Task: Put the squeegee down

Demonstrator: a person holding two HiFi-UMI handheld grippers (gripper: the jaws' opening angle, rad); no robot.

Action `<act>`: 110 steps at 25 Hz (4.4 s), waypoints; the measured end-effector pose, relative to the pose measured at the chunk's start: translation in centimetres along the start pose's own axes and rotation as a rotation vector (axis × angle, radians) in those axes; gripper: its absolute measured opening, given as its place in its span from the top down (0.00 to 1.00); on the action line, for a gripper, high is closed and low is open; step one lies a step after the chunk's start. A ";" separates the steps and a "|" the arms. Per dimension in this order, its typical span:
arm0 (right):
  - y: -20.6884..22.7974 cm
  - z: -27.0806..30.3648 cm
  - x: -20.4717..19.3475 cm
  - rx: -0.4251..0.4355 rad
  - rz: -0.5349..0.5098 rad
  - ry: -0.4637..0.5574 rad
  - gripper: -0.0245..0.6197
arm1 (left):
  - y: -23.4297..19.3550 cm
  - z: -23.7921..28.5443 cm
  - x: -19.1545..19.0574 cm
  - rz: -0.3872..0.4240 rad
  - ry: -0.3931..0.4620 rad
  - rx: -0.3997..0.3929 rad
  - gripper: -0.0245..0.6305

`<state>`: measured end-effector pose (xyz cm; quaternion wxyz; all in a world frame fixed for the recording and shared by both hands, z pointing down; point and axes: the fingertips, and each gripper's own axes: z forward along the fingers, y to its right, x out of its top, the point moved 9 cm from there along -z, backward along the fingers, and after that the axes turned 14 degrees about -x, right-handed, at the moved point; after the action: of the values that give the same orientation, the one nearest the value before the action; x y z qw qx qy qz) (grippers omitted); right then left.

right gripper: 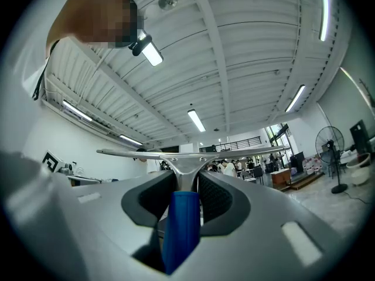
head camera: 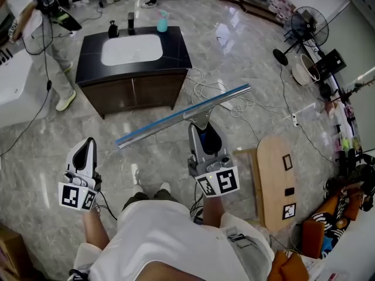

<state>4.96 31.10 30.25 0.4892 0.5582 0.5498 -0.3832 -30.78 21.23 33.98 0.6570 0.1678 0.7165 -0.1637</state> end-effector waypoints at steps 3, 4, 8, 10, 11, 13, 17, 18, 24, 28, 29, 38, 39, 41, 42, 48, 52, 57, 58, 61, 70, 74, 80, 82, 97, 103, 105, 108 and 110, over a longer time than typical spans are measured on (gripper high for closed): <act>0.1 0.4 -0.3 -0.001 -0.002 -0.004 0.74 | -0.3 0.3 -0.2 0.003 -0.005 -0.001 0.96; 0.2 0.4 -0.3 0.000 -0.004 -0.005 0.74 | -0.2 0.4 -0.2 0.004 -0.006 -0.001 0.95; 0.5 0.4 -0.3 0.002 0.002 -0.012 0.74 | 0.0 0.6 -0.1 0.004 -0.006 -0.002 0.96; 0.6 0.6 -0.4 0.004 0.015 -0.014 0.74 | 0.0 0.8 -0.2 0.003 -0.009 -0.004 0.96; 0.7 0.7 -0.5 0.005 0.022 -0.014 0.74 | 0.0 0.9 -0.2 0.003 -0.010 -0.005 0.95; 0.9 0.8 -0.5 0.004 0.025 -0.015 0.74 | 0.1 1.0 -0.2 0.004 -0.013 -0.005 0.96; 1.2 0.6 -0.5 0.005 0.019 -0.017 0.74 | 0.5 1.2 -0.2 0.006 -0.011 -0.005 0.96; 1.2 0.6 -0.5 0.006 0.019 -0.017 0.74 | 0.5 1.3 -0.3 0.006 -0.010 -0.005 0.96; 1.5 0.5 -0.6 0.010 0.019 -0.015 0.74 | 0.8 1.5 -0.4 0.007 -0.011 -0.003 0.96; 1.9 0.4 -0.5 0.009 0.015 -0.018 0.74 | 1.1 1.8 -0.4 0.012 -0.020 -0.003 0.96; 2.0 0.3 -0.4 0.008 0.013 -0.019 0.74 | 1.3 1.9 -0.3 0.016 -0.025 -0.003 0.96; 5.6 0.3 -1.3 0.003 0.008 -0.044 0.74 | 2.6 5.3 -1.2 0.017 -0.026 -0.011 0.96; 6.3 0.3 -1.3 0.001 0.009 -0.045 0.74 | 2.9 5.9 -1.2 0.019 -0.025 -0.009 0.95; 7.7 0.3 -1.1 0.003 0.009 -0.042 0.74 | 3.6 6.9 -1.3 0.023 -0.021 -0.004 0.96; 8.4 0.3 -1.1 0.006 0.008 -0.041 0.74 | 3.9 7.4 -1.4 0.023 -0.017 0.000 0.96; 11.1 1.9 -1.5 0.009 0.018 -0.034 0.74 | 3.9 10.8 -2.0 0.027 -0.006 -0.003 0.96; 11.8 4.3 -2.7 0.004 0.019 -0.045 0.74 | 2.0 12.7 -2.7 0.024 -0.006 -0.006 0.96; 11.0 9.3 -4.3 -0.005 0.006 -0.065 0.74 | -3.6 15.6 -3.7 0.003 -0.001 -0.021 0.96; 10.7 10.6 -4.6 -0.010 0.002 -0.065 0.74 | -5.1 16.3 -4.0 -0.001 0.000 -0.028 0.96; 9.8 15.1 -5.7 -0.028 -0.004 -0.072 0.74 | -9.8 18.7 -4.3 -0.009 0.003 -0.055 0.95; 4.7 28.6 -9.3 -0.056 -0.021 -0.093 0.74 | -25.2 24.7 -3.4 0.000 0.008 -0.131 0.96; 4.7 32.2 -11.0 -0.066 -0.025 -0.125 0.74 | -28.8 27.7 -4.0 -0.017 0.012 -0.141 0.96; 6.9 36.0 -13.3 -0.037 -0.011 -0.162 0.74 | -29.8 31.5 -4.6 -0.016 -0.005 -0.133 0.96; 7.6 36.9 -13.8 -0.022 -0.007 -0.179 0.74 | -29.6 31.8 -4.8 -0.022 -0.022 -0.120 0.96; 12.2 47.6 -30.8 -0.002 -0.051 -0.540 0.74 | -32.7 35.9 -12.1 -0.108 -0.142 -0.068 0.95; 12.1 51.0 -42.3 -0.020 -0.062 -0.766 0.74 | -34.6 36.8 -15.3 -0.153 -0.166 -0.050 0.95; 12.3 51.4 -45.1 -0.024 -0.075 -0.841 0.74 | -35.1 36.8 -15.5 -0.156 -0.173 -0.040 0.96; 12.8 51.9 -47.9 -0.039 -0.098 -0.937 0.74 | -35.6 36.7 -15.5 -0.158 -0.180 -0.028 0.95; 13.1 52.2 -48.9 -0.044 -0.118 -0.988 0.74 | -35.9 36.7 -15.4 -0.159 -0.183 -0.024 0.96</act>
<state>18.69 -30.00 67.22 0.6804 0.2674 0.2910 -0.6172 -13.36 -27.82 46.82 0.7067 0.0867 0.6663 -0.2214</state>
